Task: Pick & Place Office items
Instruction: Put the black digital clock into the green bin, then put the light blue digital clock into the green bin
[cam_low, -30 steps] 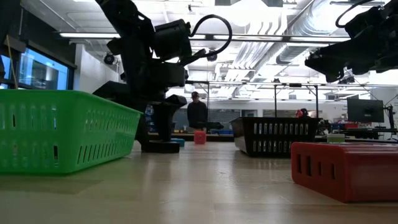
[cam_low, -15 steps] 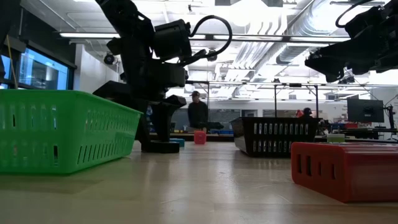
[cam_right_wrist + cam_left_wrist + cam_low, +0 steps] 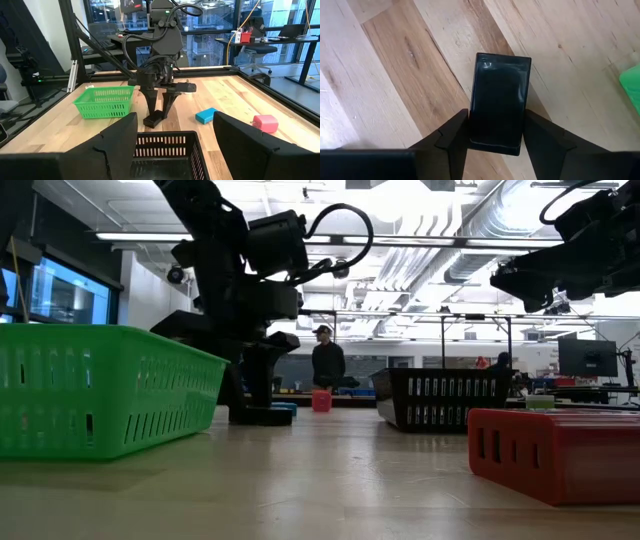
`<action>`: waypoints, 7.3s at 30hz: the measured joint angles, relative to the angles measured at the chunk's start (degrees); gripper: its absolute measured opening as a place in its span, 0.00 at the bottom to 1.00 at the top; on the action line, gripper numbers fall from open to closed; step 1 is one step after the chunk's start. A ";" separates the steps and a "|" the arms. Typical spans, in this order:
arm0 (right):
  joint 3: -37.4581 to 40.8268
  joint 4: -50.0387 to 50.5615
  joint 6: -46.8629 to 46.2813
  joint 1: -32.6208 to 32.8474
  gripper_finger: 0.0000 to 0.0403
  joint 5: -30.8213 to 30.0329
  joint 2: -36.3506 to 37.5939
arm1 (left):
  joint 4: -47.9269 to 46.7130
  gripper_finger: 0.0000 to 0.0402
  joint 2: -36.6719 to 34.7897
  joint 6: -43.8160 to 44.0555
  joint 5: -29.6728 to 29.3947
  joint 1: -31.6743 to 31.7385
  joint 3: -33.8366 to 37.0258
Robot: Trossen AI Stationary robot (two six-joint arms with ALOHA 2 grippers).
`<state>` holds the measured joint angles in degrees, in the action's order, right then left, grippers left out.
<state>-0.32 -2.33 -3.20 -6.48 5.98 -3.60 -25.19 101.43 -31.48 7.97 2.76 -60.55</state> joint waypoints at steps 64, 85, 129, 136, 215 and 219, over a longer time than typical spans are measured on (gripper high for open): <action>0.01 0.00 0.00 0.00 0.62 -0.01 0.02 | -17.40 0.39 -20.06 36.47 -21.91 -20.41 -0.02; 0.00 -0.01 0.00 0.00 0.62 -0.02 0.02 | -13.93 0.39 -14.25 60.97 -26.04 -36.22 -0.02; 0.01 0.00 0.00 0.00 0.62 0.00 0.01 | -6.45 0.45 -2.92 72.80 -16.69 -36.65 -0.07; 0.00 0.00 0.00 0.00 0.62 0.00 0.02 | -6.47 0.47 -2.60 73.40 -16.24 -36.63 -0.02; 0.02 0.00 0.00 0.00 0.62 0.00 0.00 | 3.31 0.47 -8.57 -16.53 7.65 16.26 -2.29; 0.02 0.00 0.00 0.00 0.62 -0.01 0.01 | 1.59 0.47 -4.92 -16.23 7.56 16.34 -4.98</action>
<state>-0.30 -2.33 -3.20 -6.48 5.97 -3.58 -23.60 96.51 -47.72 15.52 19.10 -65.54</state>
